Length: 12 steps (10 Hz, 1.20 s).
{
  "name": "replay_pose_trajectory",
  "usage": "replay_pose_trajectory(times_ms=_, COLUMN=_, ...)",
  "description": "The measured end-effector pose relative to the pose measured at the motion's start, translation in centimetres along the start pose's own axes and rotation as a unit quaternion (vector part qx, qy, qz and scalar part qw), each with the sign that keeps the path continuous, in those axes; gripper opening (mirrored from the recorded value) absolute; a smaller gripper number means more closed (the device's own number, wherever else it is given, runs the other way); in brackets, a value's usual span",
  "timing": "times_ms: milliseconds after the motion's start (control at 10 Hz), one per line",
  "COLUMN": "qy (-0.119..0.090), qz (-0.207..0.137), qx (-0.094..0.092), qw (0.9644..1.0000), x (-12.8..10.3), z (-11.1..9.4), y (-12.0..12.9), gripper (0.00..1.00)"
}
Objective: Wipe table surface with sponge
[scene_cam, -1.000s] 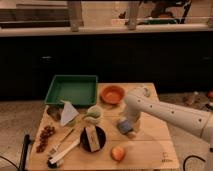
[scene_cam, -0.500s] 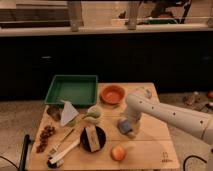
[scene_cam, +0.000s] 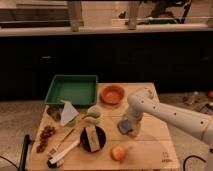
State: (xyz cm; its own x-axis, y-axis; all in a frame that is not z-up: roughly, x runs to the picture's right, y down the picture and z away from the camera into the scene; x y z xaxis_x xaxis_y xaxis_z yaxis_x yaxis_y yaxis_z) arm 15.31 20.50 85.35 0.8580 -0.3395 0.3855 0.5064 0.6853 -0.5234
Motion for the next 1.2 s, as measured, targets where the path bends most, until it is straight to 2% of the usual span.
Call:
replay_pose_trajectory(times_ms=500, qy=-0.01, qz=0.005, qx=-0.004, qw=0.9999, x=1.1, z=0.7, y=0.2, gripper=0.03)
replay_pose_trajectory(times_ms=600, qy=-0.009, qz=0.005, qx=-0.005, qw=0.9999, x=1.1, z=0.6, y=0.2, gripper=0.0)
replay_pose_trajectory(times_ms=900, qy=-0.006, qz=0.005, qx=-0.003, qw=1.0, x=1.4, z=0.5, y=0.2, gripper=0.0)
replay_pose_trajectory(times_ms=1200, qy=0.014, qz=0.001, qx=-0.004, qw=0.9999, x=2.9, z=-0.7, y=0.2, gripper=0.0)
